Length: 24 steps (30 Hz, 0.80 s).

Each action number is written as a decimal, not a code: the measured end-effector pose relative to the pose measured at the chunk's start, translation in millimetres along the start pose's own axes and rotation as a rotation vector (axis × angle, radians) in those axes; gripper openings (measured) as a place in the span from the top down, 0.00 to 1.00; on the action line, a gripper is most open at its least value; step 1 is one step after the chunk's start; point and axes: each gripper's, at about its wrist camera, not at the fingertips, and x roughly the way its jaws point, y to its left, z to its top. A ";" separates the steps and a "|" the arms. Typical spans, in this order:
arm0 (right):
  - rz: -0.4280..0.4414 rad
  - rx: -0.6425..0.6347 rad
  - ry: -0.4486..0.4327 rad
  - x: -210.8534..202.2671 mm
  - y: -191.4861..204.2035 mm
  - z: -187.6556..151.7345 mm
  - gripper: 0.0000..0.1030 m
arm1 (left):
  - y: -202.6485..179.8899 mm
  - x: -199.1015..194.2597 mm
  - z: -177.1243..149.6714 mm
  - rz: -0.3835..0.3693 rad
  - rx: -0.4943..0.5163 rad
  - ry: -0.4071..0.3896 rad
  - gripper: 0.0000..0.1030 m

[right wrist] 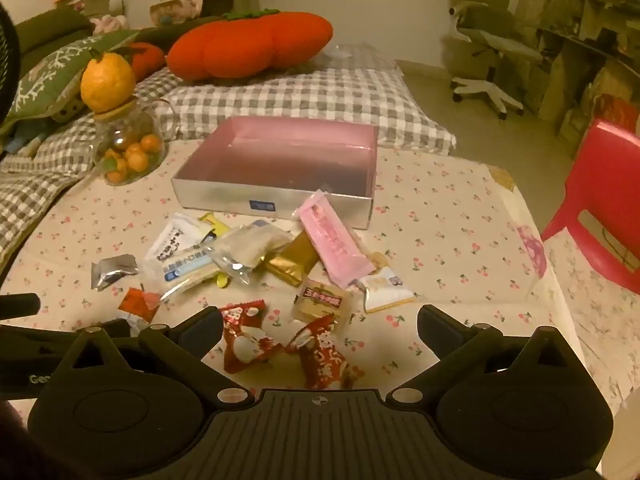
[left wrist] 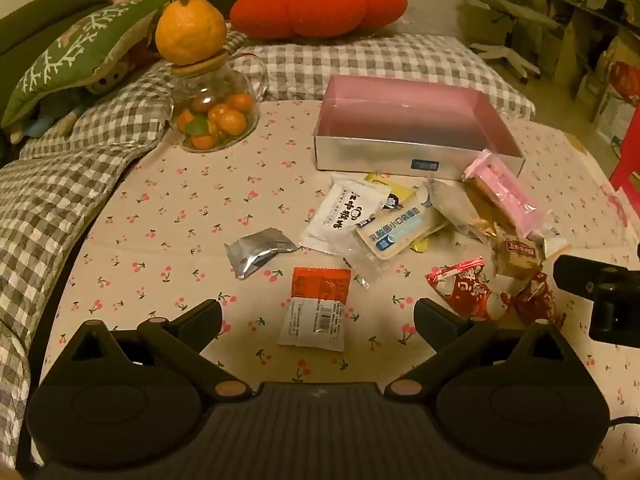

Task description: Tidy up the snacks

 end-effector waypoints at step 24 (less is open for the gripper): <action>-0.014 0.022 0.047 9.7 -4.2 -4.6 0.00 | 3.5 0.0 -1.6 -0.008 -0.027 0.003 0.01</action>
